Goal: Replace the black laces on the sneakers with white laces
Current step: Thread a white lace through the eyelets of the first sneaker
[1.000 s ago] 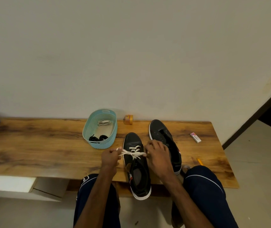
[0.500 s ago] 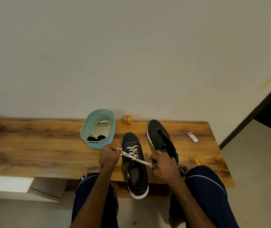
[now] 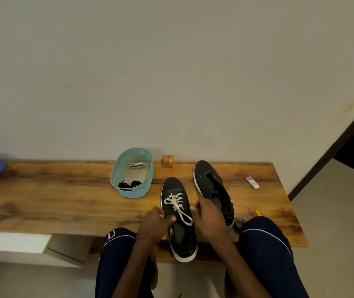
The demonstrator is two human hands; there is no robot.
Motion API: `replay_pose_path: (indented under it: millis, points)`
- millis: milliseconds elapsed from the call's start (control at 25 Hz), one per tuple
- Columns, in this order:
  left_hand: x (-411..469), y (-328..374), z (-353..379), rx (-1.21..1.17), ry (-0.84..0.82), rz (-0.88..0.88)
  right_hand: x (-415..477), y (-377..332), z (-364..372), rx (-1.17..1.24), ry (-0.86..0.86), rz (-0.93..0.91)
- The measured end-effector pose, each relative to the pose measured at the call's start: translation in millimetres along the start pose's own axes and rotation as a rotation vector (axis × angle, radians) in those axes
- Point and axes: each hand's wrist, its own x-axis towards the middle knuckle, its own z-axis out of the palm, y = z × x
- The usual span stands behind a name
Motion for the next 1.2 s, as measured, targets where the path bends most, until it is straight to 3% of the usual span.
replay_pose_path:
  millis: [120, 200, 440, 880, 1080, 1200]
  points:
    - [-12.4, -1.9, 17.8, -0.021, -0.199, -0.021, -9.4, 8.5, 6.2, -0.064, -0.301, 0.132]
    - [-13.5, 0.8, 21.9, 0.016, -0.121, -0.034, -19.9, 5.4, 16.7, -0.082, -0.399, 0.097]
    - [-7.0, 12.0, 8.4, 0.079, 0.079, -0.032, -20.3, -18.2, 29.0, 0.005, -0.330, 0.092]
    - [-7.3, 25.0, 5.2, 0.191, 0.054, 0.043, -13.8, -22.7, 32.8, 0.003, -0.314, 0.099]
    - [-9.7, 33.9, 7.0, 0.216, 0.072, 0.064, -17.2, -17.9, 27.7, -0.005, -0.406, -0.020]
    - [-14.8, 40.3, 11.0, 0.281, 0.152, 0.171, -17.6, -9.9, 13.7, -0.040, -0.220, -0.083]
